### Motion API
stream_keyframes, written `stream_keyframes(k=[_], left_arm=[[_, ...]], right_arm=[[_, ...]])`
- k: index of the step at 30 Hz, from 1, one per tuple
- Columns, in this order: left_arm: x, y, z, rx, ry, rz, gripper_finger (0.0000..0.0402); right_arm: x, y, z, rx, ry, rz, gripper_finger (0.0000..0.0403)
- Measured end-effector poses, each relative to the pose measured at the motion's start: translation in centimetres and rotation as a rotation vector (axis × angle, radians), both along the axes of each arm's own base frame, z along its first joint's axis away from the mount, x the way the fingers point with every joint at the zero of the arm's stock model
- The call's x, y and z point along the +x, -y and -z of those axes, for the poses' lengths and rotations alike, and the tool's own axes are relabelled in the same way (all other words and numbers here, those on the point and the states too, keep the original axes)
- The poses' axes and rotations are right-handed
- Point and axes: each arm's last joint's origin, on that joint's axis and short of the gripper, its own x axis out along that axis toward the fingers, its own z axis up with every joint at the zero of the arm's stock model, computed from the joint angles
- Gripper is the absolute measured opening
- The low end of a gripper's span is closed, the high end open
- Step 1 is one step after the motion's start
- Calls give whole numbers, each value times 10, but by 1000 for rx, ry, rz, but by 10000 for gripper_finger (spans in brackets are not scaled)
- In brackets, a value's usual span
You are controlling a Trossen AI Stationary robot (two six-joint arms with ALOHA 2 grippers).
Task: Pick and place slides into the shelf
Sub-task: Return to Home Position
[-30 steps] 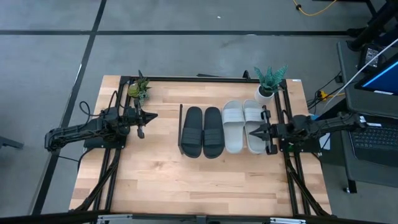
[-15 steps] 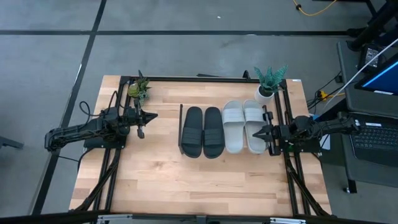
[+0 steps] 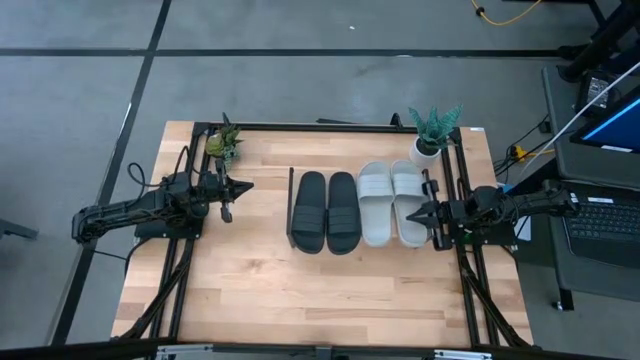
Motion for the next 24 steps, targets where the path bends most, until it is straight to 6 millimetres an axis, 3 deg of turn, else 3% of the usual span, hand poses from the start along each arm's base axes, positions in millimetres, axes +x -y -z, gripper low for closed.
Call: stream_keyframes(k=[8,15,24], left_arm=[[0,0,0,0,0,0,0],[0,0,0,0,0,0,0],[0,0,0,-1,0,0,0]], right_arm=[[0,-1,-1,42,-3,-52,6],[-4,-1,-13,30,-102,-58,6],[-3,-1,-9,20,-122,-64,6]])
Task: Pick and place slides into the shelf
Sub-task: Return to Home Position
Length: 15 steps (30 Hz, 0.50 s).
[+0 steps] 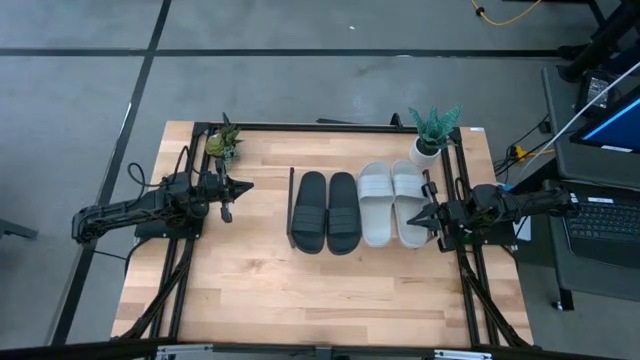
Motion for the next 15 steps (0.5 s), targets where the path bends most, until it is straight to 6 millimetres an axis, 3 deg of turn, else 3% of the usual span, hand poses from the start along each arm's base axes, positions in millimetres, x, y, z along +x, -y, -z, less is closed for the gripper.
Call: stream_keyframes(k=[15], left_arm=[[0,0,0,-1,0,0,0]], right_arm=[[0,0,-2,-44,49,-6,4]])
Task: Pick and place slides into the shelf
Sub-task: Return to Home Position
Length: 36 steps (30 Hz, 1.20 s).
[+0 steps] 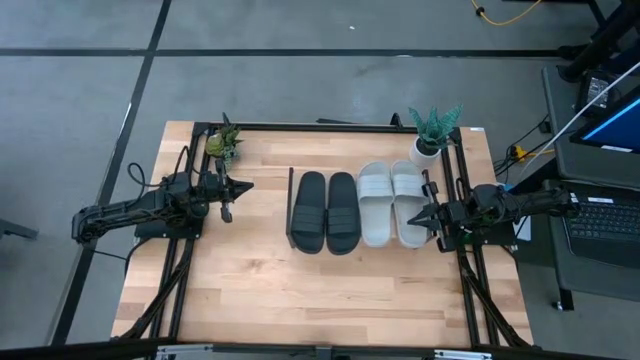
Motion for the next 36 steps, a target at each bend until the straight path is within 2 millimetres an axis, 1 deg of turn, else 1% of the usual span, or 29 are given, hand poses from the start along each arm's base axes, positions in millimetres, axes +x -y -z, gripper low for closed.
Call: stream_keyframes(k=[5,9,17,24,31,36], left_arm=[[0,0,0,0,0,0,0],[0,0,0,0,0,0,0],[0,0,0,1,0,0,0],[0,0,0,2,0,0,0],[0,0,0,2,0,0,0],[0,0,0,2,0,0,0]], right_arm=[[0,0,-1,1,29,-2,6],[2,0,10,-12,107,-1,4],[2,-1,11,13,88,-11,12],[2,-1,12,37,70,-12,8],[2,-1,12,37,69,-11,24],[2,-1,10,41,95,-11,27]])
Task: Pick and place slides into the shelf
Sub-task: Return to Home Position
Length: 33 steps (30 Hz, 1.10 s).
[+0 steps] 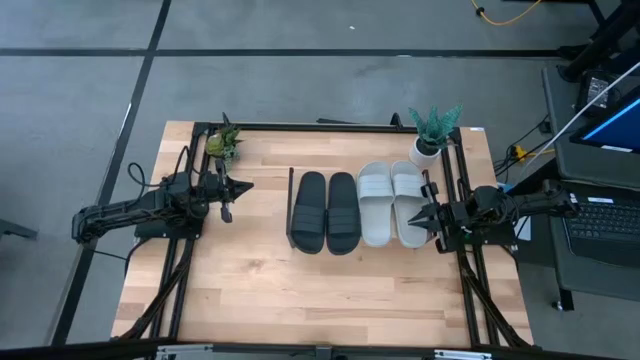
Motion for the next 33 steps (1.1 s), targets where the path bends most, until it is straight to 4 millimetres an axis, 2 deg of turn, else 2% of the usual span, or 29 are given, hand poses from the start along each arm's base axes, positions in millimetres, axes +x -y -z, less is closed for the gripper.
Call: stream_keyframes(k=[33], left_arm=[[0,0,0,0,0,0,0]], right_arm=[[0,0,-2,1,22,3,28]])
